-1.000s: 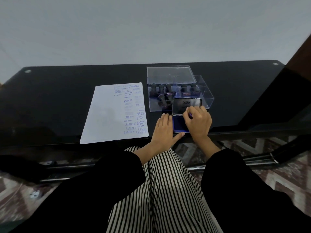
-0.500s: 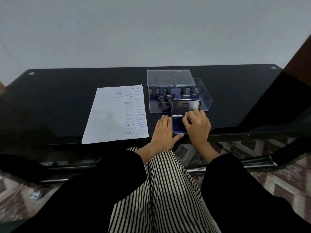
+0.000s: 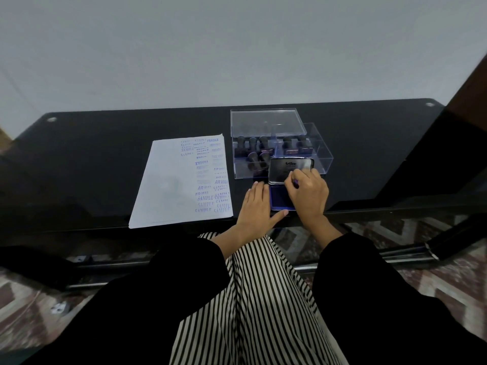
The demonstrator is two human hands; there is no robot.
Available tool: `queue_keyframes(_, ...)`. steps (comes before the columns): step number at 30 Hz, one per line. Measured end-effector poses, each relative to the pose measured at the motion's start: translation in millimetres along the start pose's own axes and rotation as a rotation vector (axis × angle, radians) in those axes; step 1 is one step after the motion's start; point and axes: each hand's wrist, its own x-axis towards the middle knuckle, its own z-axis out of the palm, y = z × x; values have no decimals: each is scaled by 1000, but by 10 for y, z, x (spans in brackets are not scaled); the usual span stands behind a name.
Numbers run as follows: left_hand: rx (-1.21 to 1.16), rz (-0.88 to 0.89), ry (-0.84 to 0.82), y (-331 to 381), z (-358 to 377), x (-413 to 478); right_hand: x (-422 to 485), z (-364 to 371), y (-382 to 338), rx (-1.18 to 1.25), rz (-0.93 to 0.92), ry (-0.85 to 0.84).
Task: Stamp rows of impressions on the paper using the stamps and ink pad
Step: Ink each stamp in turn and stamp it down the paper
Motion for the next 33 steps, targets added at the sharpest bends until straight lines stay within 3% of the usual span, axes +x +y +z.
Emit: queue_keyframes(33, 8, -1, -3, 2, 4, 7, -174, -80, 1, 47, -58, 86)
